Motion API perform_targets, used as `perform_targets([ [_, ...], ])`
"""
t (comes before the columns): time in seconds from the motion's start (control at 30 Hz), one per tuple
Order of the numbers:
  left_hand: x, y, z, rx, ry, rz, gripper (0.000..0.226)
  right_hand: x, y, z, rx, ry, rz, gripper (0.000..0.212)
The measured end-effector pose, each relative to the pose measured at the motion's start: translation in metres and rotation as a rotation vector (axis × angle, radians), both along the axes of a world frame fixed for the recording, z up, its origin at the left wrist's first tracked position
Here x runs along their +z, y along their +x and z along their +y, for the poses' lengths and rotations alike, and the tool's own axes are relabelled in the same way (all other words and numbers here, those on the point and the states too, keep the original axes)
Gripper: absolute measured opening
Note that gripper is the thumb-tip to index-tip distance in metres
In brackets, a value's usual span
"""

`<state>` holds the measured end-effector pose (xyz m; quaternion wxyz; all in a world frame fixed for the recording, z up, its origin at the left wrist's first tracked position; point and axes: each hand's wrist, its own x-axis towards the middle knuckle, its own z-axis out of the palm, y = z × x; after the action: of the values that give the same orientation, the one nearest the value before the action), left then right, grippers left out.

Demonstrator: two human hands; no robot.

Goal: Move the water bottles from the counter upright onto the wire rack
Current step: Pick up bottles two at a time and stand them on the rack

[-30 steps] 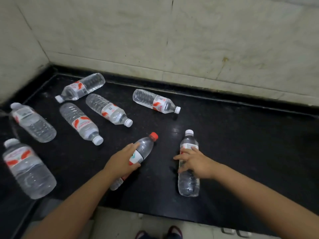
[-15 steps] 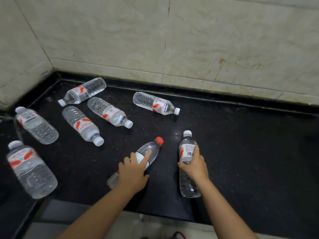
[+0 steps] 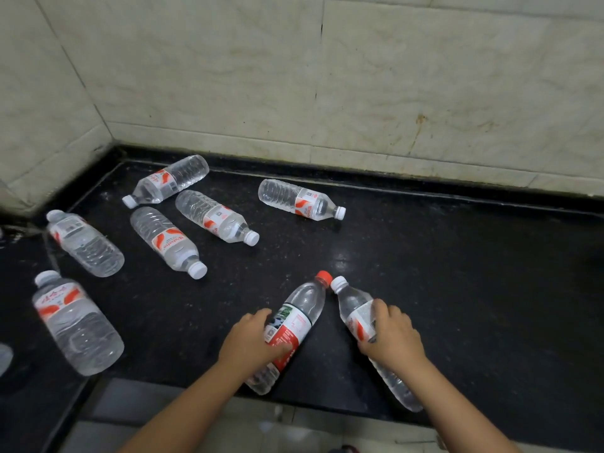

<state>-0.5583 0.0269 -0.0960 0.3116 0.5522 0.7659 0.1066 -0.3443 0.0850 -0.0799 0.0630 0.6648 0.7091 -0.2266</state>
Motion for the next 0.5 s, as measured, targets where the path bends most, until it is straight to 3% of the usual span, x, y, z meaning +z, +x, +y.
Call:
perform_targets([
  [0.2,0.000,0.024,0.017,-0.078,-0.064,0.055,0.082,-0.006,-0.019,0.016,0.109,0.003,-0.069,0.084],
  [0.3,-0.001,0.038,0.027,-0.104,0.004,0.209,0.080,-0.009,-0.019,0.016,0.118,0.015,-0.103,0.083],
  [0.43,-0.006,0.041,0.033,-0.293,0.278,0.471,0.073,-0.010,-0.019,0.017,0.115,0.016,-0.109,0.082],
  [0.5,-0.004,0.035,0.034,-0.297,0.227,0.471,0.069,-0.011,-0.019,0.017,0.111,0.024,-0.100,0.081],
])
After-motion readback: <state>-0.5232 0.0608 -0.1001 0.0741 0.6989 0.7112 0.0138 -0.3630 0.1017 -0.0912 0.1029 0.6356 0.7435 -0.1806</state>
